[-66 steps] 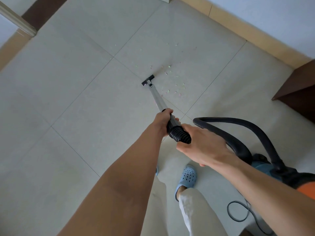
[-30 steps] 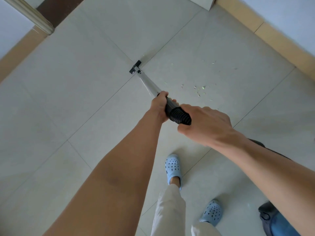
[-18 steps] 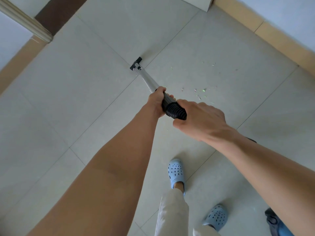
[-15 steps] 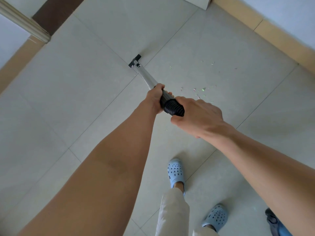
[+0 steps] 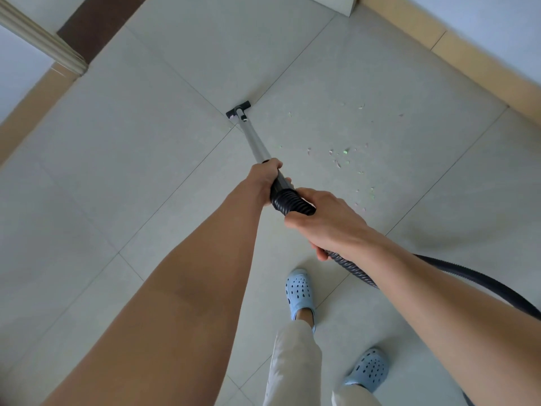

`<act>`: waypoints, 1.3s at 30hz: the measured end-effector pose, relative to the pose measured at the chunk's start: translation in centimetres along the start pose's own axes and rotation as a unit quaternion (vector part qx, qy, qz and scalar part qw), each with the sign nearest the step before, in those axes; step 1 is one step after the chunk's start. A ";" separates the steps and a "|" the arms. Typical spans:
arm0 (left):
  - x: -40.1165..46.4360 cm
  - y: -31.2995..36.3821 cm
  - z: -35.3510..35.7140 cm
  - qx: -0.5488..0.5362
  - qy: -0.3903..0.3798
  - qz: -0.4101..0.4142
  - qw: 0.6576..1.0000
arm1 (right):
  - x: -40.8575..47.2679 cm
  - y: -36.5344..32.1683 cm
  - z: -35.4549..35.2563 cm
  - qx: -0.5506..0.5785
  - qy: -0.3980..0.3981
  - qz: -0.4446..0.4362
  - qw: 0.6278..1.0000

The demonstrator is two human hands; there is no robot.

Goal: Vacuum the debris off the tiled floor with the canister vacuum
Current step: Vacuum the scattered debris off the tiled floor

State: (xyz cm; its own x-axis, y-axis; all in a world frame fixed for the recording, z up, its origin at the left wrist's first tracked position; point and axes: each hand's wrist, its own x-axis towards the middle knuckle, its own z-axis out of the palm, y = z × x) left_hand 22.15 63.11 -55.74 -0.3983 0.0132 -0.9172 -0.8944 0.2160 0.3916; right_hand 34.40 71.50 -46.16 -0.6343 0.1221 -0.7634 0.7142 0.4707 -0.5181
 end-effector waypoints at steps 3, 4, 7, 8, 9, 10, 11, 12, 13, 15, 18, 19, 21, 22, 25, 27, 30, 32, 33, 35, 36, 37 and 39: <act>-0.9 -1.5 -0.5 0.004 0.010 0.003 1.000 | -1.1 0.9 0.9 0.036 -0.019 0.002 0.999; -1.2 -2.0 -0.6 0.004 0.011 0.002 1.000 | -1.4 1.3 1.1 0.044 -0.024 0.002 0.999; -2.2 -3.9 -0.7 0.000 0.015 0.001 1.000 | -2.7 2.6 1.8 0.061 -0.041 -0.001 0.997; -2.5 -4.4 -0.7 -0.001 0.016 0.000 1.000 | -3.1 3.0 1.9 0.064 -0.046 -0.002 0.997; -2.9 -4.9 -0.6 -0.002 0.016 -0.003 1.000 | -3.5 3.4 2.0 0.063 -0.049 -0.003 0.997; -3.2 -5.4 -0.5 -0.005 0.014 -0.006 1.000 | -3.9 3.8 2.1 0.058 -0.048 -0.002 0.997; -3.4 -5.8 -0.3 -0.009 0.013 -0.009 1.000 | -4.4 4.1 2.0 0.049 -0.045 -0.003 0.998; -3.6 -6.2 -0.1 -0.013 0.010 -0.012 1.000 | -4.9 4.4 2.0 0.038 -0.039 -0.006 0.999; -3.9 -6.5 0.2 -0.019 0.004 -0.014 1.000 | -5.3 4.6 1.8 0.020 -0.031 -0.010 0.999; -4.2 -6.9 0.8 -0.036 -0.009 -0.018 0.999 | -6.0 4.9 1.3 -0.030 -0.008 -0.019 0.999; -4.8 -7.4 2.7 -0.047 -0.029 -0.018 0.998 | -6.9 5.8 0.0 -0.086 0.027 -0.027 0.996; -4.9 -7.5 3.4 -0.047 -0.034 -0.017 0.998 | -7.2 6.2 -0.4 -0.092 0.034 -0.025 0.995; -5.0 -7.6 5.0 -0.040 -0.045 -0.017 0.998 | -7.6 7.2 -1.2 -0.100 0.047 -0.020 0.994; -5.0 -7.5 5.8 -0.036 -0.051 -0.018 0.998 | -7.7 7.6 -1.6 -0.103 0.055 -0.018 0.993; -4.8 -7.2 7.9 -0.025 -0.063 -0.013 0.998 | -7.4 8.7 -2.4 -0.104 0.079 -0.010 0.991; -4.3 -6.8 9.1 -0.012 -0.071 -0.007 0.997 | -6.8 9.3 -2.8 -0.105 0.093 -0.006 0.990; -3.5 -6.1 10.2 0.012 -0.075 0.000 0.997 | -5.9 9.8 -2.9 -0.078 0.103 0.000 0.992; -3.2 -5.9 10.7 0.040 -0.076 0.002 0.996 | -5.7 10.1 -2.9 -0.054 0.100 0.002 0.994; -3.3 -5.9 10.9 0.054 -0.075 0.001 0.996 | -5.7 10.2 -2.8 -0.040 0.096 0.004 0.995; -3.6 -6.2 11.2 0.076 -0.073 0.001 0.994 | -6.2 10.5 -2.8 -0.013 0.085 0.009 0.996; -3.7 -6.5 11.2 0.082 -0.071 0.000 0.994 | -6.5 10.7 -2.7 -0.003 0.078 0.013 0.997; -4.0 -6.9 11.3 0.088 -0.069 0.000 0.994 | -7.0 10.9 -2.6 0.008 0.071 0.017 0.997; -4.6 -7.8 11.2 0.100 -0.065 0.005 0.993 | -7.9 11.4 -2.2 0.041 0.060 0.023 0.997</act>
State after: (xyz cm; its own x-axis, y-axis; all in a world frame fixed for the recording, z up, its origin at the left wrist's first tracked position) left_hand 33.24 72.33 -55.38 -0.3657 0.1387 -0.9203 -0.8277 0.4038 0.3897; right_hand 46.93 77.87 -45.21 -0.6279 0.2474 -0.7380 0.7619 0.3892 -0.5177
